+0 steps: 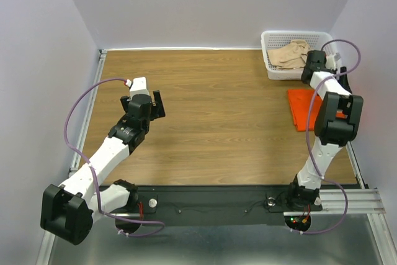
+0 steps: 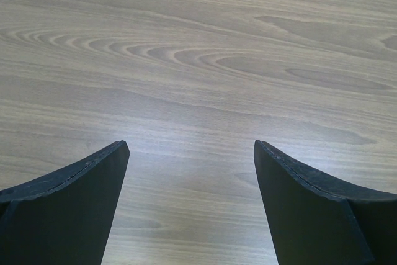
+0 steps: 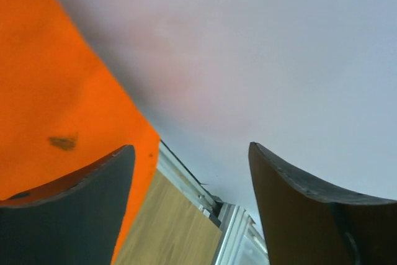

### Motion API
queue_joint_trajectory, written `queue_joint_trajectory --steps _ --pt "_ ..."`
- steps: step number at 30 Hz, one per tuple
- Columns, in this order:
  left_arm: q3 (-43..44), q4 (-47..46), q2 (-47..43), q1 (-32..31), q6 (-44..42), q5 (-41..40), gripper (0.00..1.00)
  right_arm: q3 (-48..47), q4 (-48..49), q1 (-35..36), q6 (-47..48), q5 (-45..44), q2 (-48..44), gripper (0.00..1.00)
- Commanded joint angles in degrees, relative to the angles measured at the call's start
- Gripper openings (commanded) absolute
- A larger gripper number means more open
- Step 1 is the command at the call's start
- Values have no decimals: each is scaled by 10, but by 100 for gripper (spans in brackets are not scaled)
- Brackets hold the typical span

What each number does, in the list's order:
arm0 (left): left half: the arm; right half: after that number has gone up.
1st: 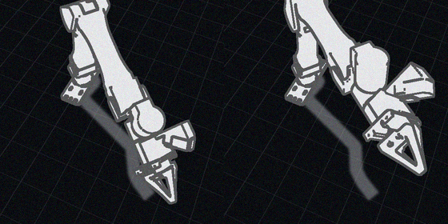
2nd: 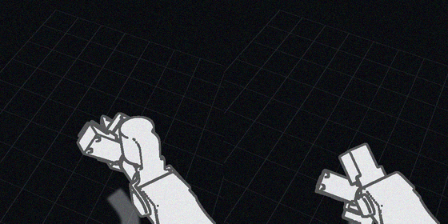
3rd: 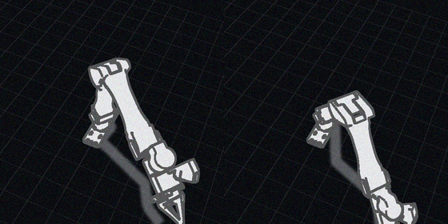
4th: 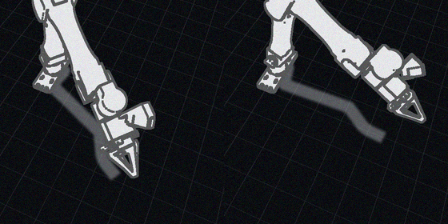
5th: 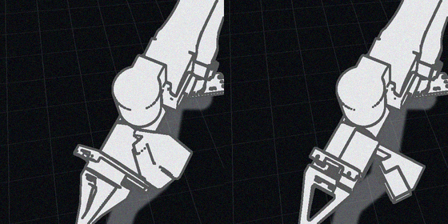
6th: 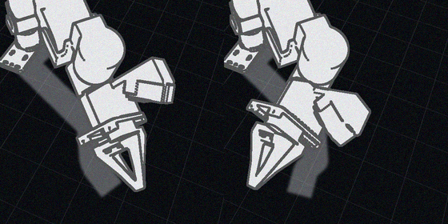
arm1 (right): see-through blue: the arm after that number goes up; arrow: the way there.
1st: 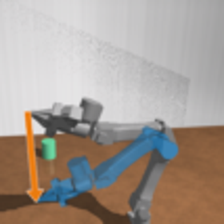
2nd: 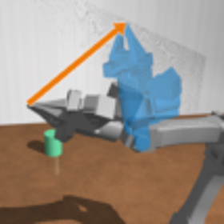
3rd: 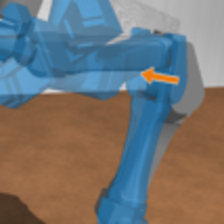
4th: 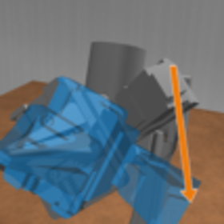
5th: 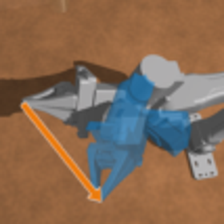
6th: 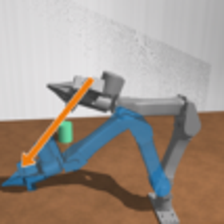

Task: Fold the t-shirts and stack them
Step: Neatly place the folded tshirt to the corner

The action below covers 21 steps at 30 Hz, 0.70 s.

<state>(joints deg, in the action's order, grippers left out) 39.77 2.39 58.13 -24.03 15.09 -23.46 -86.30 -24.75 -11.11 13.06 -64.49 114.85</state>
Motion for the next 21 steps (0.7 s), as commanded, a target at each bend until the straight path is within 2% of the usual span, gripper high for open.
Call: queue_joint_trajectory --steps 1,3,4,9,10,12,14,18,21 --pt "17 -6 -6 -1 4 -8 95 -14 13 -5 -47 4 -140 89" --pt "43 16 -14 -1 9 -13 95 -8 -4 -5 -86 33 -221 94" --pt "63 30 -18 -1 12 -20 95 -6 -15 -5 -105 69 -247 100" --pt "135 81 -57 0 24 -45 96 32 -50 -5 -198 219 -423 100" --pt "148 91 -64 0 23 -60 97 56 -50 -5 -204 269 -481 100" --pt "184 117 -89 0 22 -79 97 77 -50 -5 -219 328 -535 100" --pt "207 127 -110 0 11 -108 97 103 -50 -1 -229 364 -607 100" --pt "196 98 -206 0 -32 -148 97 140 -50 26 -220 414 -711 100" --pt "150 48 -286 1 -84 -159 97 159 -50 29 -211 432 -791 100"
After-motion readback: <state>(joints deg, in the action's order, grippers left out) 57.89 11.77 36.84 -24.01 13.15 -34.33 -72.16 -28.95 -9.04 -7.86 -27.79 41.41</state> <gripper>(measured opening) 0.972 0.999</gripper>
